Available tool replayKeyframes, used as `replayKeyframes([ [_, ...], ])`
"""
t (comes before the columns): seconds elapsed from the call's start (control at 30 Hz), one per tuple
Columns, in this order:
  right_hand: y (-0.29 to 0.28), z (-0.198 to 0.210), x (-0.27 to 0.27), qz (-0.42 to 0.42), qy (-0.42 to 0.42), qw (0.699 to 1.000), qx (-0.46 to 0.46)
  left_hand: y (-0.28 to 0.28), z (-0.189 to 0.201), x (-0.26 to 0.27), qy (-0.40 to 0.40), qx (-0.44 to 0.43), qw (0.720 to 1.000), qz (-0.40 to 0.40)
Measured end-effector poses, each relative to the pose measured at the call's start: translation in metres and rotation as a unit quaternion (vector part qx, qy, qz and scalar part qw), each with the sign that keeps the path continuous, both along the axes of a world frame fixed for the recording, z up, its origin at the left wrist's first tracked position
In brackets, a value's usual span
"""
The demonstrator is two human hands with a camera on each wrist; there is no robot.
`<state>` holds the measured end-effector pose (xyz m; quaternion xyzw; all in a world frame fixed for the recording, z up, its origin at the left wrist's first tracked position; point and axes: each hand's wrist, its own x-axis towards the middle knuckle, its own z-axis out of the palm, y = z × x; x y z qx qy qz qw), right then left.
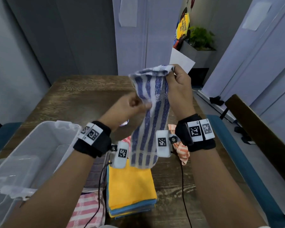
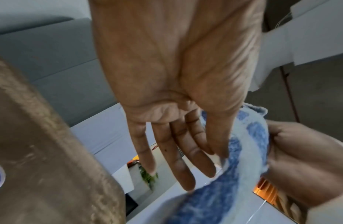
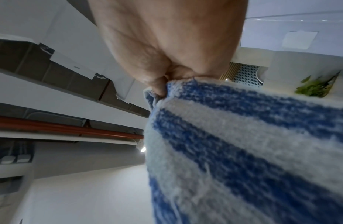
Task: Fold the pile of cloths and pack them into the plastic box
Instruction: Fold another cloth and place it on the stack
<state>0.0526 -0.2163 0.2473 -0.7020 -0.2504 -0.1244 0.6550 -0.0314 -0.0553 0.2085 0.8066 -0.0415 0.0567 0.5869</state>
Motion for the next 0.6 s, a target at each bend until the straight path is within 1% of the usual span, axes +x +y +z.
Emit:
replayKeyframes([
  [0.07, -0.001, -0.006, 0.003, 0.015, 0.017, 1.000, -0.001, -0.003, -0.029, -0.003, 0.039, -0.035, 0.998, -0.034],
  [0.13, -0.002, -0.012, 0.005, 0.028, 0.045, 0.999, 0.002, -0.009, -0.047, -0.006, 0.079, -0.078, 0.992, -0.062],
  [0.2, -0.002, -0.016, 0.005, 0.039, 0.078, 0.996, 0.006, -0.015, -0.053, -0.007, 0.110, -0.144, 0.980, -0.078],
  [0.27, -0.002, -0.019, 0.005, 0.056, 0.101, 0.993, 0.015, -0.023, -0.054, -0.008, 0.128, -0.190, 0.971, -0.073],
  [0.37, -0.002, -0.021, 0.007, 0.061, 0.098, 0.993, 0.011, -0.032, -0.053, -0.013, 0.118, -0.236, 0.961, -0.086],
  [0.47, -0.005, -0.017, 0.009, 0.054, 0.095, 0.994, 0.007, -0.031, -0.057, -0.009, 0.087, -0.233, 0.965, -0.081],
  [0.6, -0.008, -0.015, 0.014, 0.070, 0.114, 0.990, 0.031, -0.026, -0.062, -0.001, 0.080, -0.235, 0.967, -0.056],
])
